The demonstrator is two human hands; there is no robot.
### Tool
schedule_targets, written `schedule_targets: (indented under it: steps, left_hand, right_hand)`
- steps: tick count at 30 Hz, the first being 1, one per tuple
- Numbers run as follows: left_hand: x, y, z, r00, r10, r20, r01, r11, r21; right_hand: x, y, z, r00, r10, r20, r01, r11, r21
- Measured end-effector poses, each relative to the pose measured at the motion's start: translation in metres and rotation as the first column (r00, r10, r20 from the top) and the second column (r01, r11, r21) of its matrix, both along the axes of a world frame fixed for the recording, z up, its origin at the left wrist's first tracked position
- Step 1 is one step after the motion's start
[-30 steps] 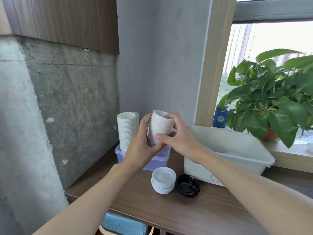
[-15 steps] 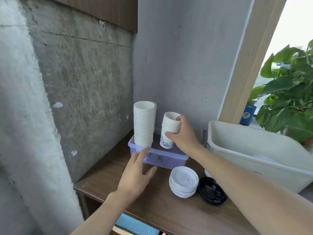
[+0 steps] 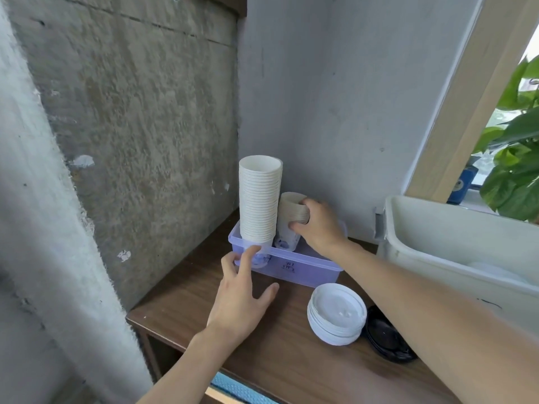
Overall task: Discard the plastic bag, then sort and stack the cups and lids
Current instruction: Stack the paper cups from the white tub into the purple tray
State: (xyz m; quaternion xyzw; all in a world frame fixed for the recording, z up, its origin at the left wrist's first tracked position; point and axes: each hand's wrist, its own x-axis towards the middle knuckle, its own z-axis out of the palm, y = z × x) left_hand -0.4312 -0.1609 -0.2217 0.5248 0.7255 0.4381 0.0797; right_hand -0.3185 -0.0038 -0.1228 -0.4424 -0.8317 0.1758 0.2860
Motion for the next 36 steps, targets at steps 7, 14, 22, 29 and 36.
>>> schedule_targets:
  steps: [7,14,22,29,36]
  left_hand:
    - [-0.001,0.001,0.001,1.000,0.005,0.019,-0.004,1.000,-0.003]
    - [0.000,0.001,0.001,1.000,0.009,0.021,-0.009,1.000,0.020]
    - [-0.006,0.011,0.002,1.000,0.002,-0.005,-0.003,1.000,-0.027]
    - [-0.021,0.035,0.005,0.999,0.032,-0.009,-0.033,0.992,-0.122]
    - [-0.034,0.055,0.005,0.999,0.048,-0.017,-0.050,0.991,-0.121]
  right_hand:
    - [0.034,-0.031,0.001,0.997,0.078,-0.008,-0.078,0.989,-0.124]
    - [0.062,-0.048,-0.015,0.977,-0.026,0.210,0.031,0.999,-0.022]
    - [0.054,-0.027,-0.027,0.994,-0.096,-0.048,0.072,0.926,-0.370]
    - [0.037,-0.011,-0.023,0.991,-0.132,-0.003,0.125,0.942,-0.312]
    - [0.022,0.002,-0.024,0.987,-0.162,-0.014,0.152,0.951,-0.269]
